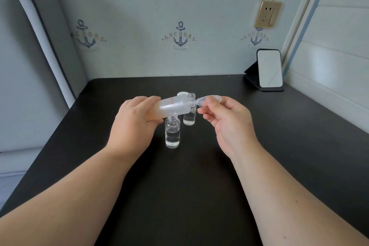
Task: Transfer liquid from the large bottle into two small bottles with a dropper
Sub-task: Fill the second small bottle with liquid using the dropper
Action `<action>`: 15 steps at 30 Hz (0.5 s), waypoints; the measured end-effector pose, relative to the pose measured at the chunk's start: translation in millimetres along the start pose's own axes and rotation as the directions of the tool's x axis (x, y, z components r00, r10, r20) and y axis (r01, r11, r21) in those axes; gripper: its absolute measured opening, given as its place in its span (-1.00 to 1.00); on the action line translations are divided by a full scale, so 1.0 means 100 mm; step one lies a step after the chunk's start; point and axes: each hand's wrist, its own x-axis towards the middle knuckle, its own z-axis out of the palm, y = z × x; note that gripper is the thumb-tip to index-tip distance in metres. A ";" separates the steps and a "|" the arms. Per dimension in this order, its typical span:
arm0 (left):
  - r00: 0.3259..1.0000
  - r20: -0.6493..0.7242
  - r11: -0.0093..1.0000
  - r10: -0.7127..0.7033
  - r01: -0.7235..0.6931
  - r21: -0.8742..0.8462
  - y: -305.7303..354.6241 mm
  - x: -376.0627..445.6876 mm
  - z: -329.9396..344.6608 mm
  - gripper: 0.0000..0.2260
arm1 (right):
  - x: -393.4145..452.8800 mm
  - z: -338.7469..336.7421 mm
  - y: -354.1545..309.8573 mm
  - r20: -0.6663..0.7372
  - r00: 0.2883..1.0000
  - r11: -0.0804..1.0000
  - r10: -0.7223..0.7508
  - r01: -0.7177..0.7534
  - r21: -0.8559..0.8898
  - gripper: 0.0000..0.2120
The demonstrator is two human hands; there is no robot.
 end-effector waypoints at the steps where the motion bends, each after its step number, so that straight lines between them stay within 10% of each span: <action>1: 1.000 0.001 1.000 0.003 -0.003 0.004 0.00 0.00 0.00 -0.63 | 0.00 0.00 0.00 0.002 1.000 1.000 0.010 -0.010 0.007 -0.90; 15: 1.000 0.007 1.000 -0.025 0.024 0.011 -0.02 0.00 0.02 -0.61 | -0.01 -0.02 -0.04 0.001 0.998 0.995 0.061 -0.061 0.077 -0.91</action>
